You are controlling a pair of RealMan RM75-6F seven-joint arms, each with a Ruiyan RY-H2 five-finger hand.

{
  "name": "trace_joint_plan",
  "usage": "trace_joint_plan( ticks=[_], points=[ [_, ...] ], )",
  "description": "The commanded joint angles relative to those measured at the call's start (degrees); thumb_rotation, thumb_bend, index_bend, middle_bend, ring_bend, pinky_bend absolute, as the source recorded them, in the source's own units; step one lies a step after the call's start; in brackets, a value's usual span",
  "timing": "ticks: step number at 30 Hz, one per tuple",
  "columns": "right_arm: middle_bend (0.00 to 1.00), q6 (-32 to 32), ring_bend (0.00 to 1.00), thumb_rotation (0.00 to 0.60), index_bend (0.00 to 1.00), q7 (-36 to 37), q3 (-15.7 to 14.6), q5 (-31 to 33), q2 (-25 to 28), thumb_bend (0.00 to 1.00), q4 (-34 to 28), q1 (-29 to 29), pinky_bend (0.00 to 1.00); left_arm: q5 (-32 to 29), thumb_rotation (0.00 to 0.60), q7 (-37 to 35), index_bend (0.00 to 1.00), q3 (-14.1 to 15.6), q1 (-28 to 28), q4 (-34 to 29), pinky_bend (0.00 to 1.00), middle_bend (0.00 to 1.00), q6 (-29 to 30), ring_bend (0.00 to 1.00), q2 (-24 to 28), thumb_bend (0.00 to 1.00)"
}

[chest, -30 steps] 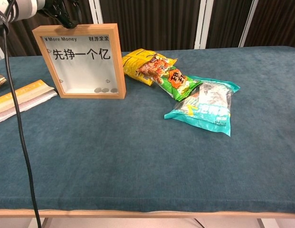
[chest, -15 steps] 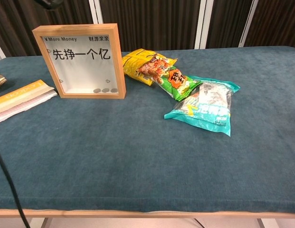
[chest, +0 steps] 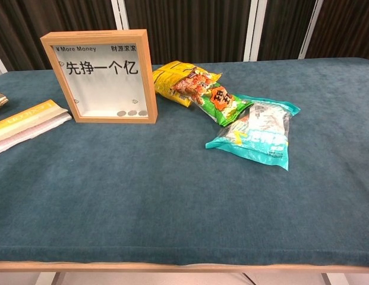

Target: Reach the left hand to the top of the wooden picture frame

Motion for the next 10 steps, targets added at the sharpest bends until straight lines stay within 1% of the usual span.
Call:
trace_joint_plan(
  ticks=[1, 5, 10],
  points=[
    [0.0, 0.4, 0.0, 0.6, 0.0, -0.7, -0.1, -0.2, -0.3, 0.17, -0.3, -0.2, 0.0, 1.3, 0.6, -3.5, 0.0, 2.0, 2.8, 3.9, 0.0, 0.0, -0.6, 0.0, -2.3, 0.37],
    [0.0, 0.8, 0.0, 0.6, 0.0, -1.5, -0.1, -0.2, -0.6, 0.17, -0.3, -0.4, 0.0, 0.3, 0.6, -3.0, 0.0, 0.2, 3.7, 4.7, 0.0, 0.0, 0.1, 0.0, -2.8, 0.37],
    [0.0, 0.4, 0.0, 0.6, 0.0, -2.2, -0.1, 0.5, -0.8, 0.17, 0.1, -0.4, 0.0, 0.6, 0.6, -3.4, 0.0, -0.7, 3.7, 4.8, 0.0, 0.0, -1.4, 0.0, -2.6, 0.37]
  ],
)
